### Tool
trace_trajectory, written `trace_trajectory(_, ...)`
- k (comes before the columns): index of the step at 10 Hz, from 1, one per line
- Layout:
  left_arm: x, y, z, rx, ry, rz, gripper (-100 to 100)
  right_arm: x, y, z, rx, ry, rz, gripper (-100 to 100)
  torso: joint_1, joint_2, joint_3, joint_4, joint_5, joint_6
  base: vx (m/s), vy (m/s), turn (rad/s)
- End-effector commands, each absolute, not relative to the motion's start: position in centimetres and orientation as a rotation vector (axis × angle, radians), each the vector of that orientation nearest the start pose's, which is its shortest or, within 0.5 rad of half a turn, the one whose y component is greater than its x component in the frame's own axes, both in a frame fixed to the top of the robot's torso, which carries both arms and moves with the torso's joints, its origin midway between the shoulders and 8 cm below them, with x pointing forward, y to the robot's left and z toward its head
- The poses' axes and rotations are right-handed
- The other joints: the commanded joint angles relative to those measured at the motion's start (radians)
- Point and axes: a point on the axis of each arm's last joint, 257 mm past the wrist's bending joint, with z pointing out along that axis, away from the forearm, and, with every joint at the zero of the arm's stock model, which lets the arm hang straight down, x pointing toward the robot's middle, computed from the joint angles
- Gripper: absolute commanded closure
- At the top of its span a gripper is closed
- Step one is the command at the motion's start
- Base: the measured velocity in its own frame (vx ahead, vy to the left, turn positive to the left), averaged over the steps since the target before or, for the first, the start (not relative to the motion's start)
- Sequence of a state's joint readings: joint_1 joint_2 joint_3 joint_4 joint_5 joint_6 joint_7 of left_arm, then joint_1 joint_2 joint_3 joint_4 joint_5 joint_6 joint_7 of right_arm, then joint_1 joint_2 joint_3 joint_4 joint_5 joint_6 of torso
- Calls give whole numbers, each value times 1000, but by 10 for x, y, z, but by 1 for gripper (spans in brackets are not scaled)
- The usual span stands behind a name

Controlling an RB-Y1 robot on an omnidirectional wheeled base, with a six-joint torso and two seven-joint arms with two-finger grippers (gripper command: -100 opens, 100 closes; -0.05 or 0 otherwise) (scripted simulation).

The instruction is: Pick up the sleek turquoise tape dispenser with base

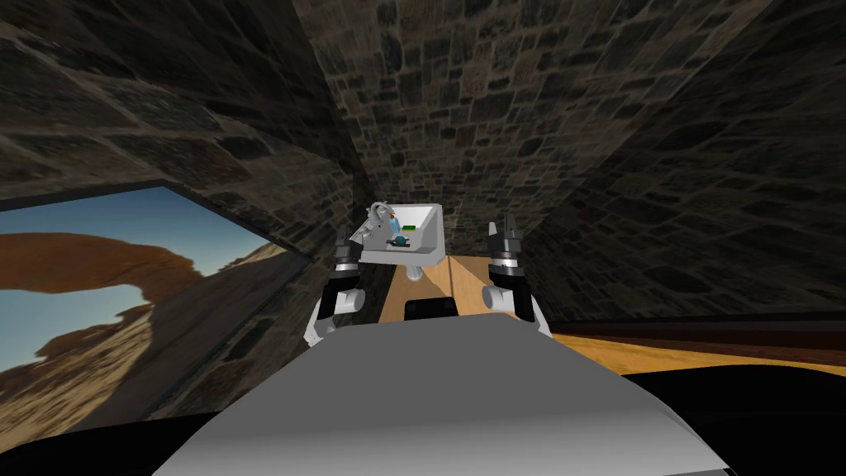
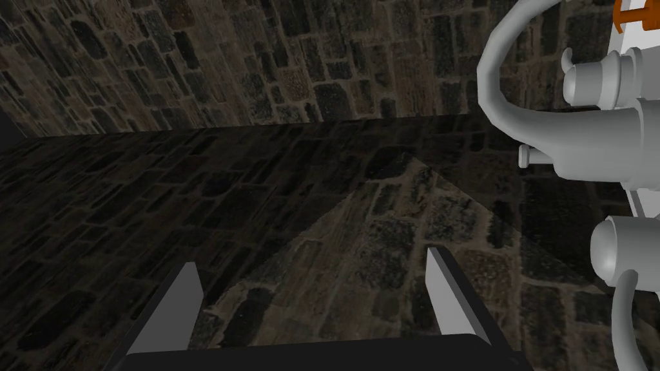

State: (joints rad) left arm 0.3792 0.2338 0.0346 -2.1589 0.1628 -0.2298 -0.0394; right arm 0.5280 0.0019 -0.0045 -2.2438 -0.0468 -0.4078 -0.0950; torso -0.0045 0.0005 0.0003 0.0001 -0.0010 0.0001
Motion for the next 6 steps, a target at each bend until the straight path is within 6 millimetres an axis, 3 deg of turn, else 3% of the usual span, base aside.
trace_trajectory(1, 421, 293, -46, -818, 941, -1276, -100, 361, -294, -20, 855, 651, 1365, 0, 0, 0, 0, 0, 0, 0, -11, -59, -19)
trace_trajectory(6, 447, 290, -68, -935, 1028, -1333, -100, 361, -294, -20, 855, 651, 1365, 0, 1, 0, 0, 0, 0, 0, 1, -66, -27)
